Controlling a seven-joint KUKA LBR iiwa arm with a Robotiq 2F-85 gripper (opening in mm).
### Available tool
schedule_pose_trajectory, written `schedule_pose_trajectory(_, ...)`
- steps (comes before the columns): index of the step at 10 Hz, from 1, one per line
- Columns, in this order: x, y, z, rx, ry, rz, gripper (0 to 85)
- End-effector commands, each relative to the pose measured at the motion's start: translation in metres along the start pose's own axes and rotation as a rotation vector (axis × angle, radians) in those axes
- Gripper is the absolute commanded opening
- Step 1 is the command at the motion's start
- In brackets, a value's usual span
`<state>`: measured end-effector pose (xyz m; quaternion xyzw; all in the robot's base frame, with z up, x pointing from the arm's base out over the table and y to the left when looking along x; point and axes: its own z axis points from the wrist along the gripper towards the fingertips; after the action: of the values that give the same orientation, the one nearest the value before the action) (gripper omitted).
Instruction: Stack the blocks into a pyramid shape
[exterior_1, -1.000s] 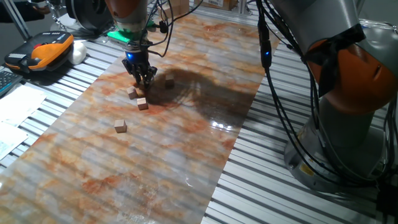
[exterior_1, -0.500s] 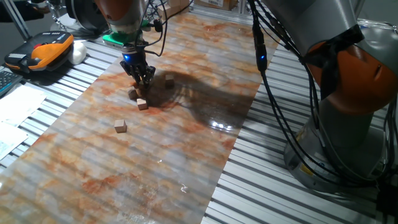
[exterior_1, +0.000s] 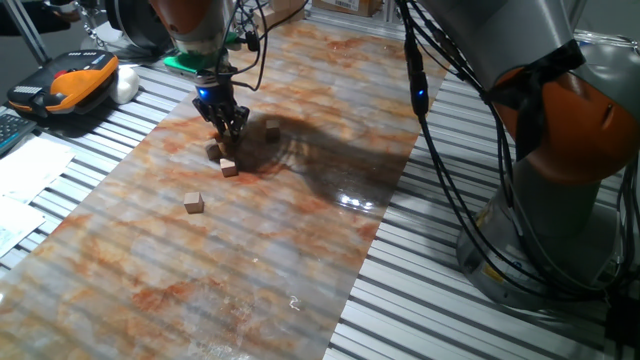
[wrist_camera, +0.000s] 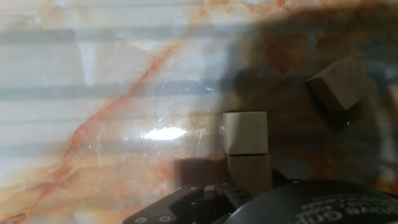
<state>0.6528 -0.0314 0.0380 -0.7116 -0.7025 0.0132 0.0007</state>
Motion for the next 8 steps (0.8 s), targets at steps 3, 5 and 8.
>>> schedule_pose_trajectory(3,0.0003,0.0002,-0.0007,0.005,-0.006,-0.002,17.0)
schedule_pose_trajectory(5,0.0007,0.0006,-0.0013,0.011,-0.011,-0.001,17.0)
schedule_pose_trajectory(8,0.0000,0.0009,-0.0019,0.012,-0.011,0.004,17.0)
